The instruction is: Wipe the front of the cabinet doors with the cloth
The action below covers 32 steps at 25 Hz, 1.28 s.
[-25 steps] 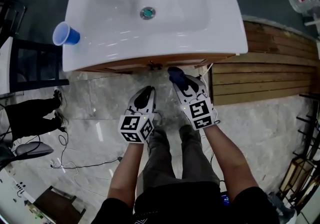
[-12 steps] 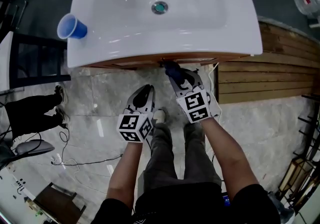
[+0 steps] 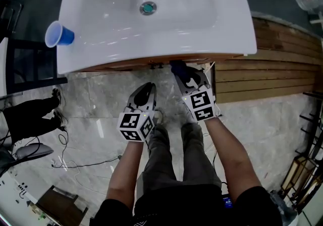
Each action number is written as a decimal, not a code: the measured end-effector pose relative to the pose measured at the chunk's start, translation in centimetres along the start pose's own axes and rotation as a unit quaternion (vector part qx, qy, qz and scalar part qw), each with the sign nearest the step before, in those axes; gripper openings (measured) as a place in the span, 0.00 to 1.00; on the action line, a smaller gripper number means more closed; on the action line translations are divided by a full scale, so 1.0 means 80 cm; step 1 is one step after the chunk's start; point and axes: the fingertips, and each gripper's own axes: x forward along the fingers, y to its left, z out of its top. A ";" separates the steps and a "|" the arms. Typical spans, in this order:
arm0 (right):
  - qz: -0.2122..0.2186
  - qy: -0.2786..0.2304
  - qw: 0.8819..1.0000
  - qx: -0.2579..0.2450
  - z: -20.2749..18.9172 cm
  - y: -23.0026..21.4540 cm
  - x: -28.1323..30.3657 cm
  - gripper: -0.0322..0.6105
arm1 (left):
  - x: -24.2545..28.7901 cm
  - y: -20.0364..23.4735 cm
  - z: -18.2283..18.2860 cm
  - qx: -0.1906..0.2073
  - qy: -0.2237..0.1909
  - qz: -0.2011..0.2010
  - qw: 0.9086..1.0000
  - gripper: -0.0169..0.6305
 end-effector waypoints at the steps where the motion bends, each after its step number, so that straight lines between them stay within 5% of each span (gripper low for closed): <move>1: -0.003 0.000 1.000 0.002 -0.002 -0.008 -0.003 0.29 | 0.005 -0.006 -0.001 0.001 0.001 -0.002 1.000 0.10; 20: -0.057 0.009 0.998 0.036 -0.055 -0.136 -0.069 0.29 | 0.089 -0.115 -0.008 0.005 0.017 -0.053 0.998 0.10; 32: -0.063 0.003 0.997 0.041 -0.064 -0.146 -0.093 0.29 | 0.101 -0.137 -0.014 -0.004 0.017 -0.063 0.998 0.10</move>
